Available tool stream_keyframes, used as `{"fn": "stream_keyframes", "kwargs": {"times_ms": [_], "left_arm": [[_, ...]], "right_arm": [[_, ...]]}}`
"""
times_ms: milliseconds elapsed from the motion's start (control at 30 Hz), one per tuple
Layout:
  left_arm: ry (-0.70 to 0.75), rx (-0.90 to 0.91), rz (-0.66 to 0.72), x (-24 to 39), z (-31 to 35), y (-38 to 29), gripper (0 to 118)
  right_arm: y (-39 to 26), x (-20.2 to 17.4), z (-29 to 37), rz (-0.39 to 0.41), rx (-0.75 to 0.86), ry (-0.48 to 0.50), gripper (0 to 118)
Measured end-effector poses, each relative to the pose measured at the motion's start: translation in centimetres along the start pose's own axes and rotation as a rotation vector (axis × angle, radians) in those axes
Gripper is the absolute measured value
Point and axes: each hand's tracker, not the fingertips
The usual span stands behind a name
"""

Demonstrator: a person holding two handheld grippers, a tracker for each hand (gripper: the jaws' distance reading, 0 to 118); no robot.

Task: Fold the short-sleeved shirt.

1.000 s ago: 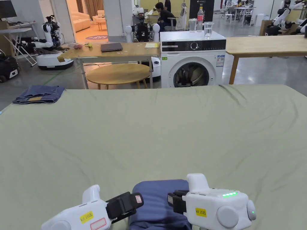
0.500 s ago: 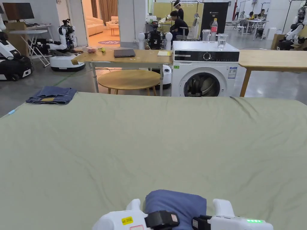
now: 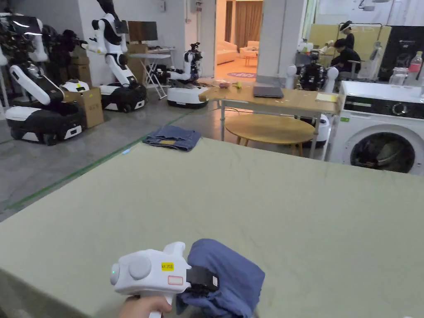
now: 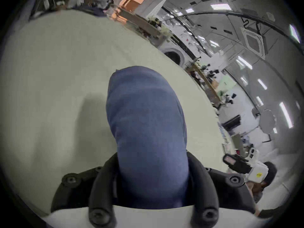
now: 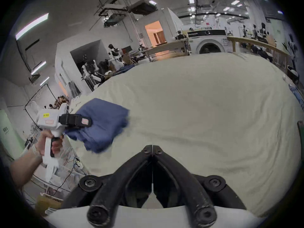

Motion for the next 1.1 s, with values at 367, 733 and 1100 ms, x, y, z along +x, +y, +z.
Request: {"fn": "stream_keyframes", "kwargs": {"times_ms": [367,733,1100], "left_arm": [[0.094,0.046,0.139,-14.2,10.6,3.4,39],[0.189,0.166,0.217,-16.3,17.1,1.4,110],[0.362,0.269,0.141,-9.0,15.0,1.3,0]], "right_arm": [[-0.3,-4.9,-4.8,0.031,-0.044,0.031,0],[0.6,-5.6,-5.0,0.08,-0.056,0.031,0],[2.1,-5.2,-1.5,0.121,0.011,-0.001,0]]}}
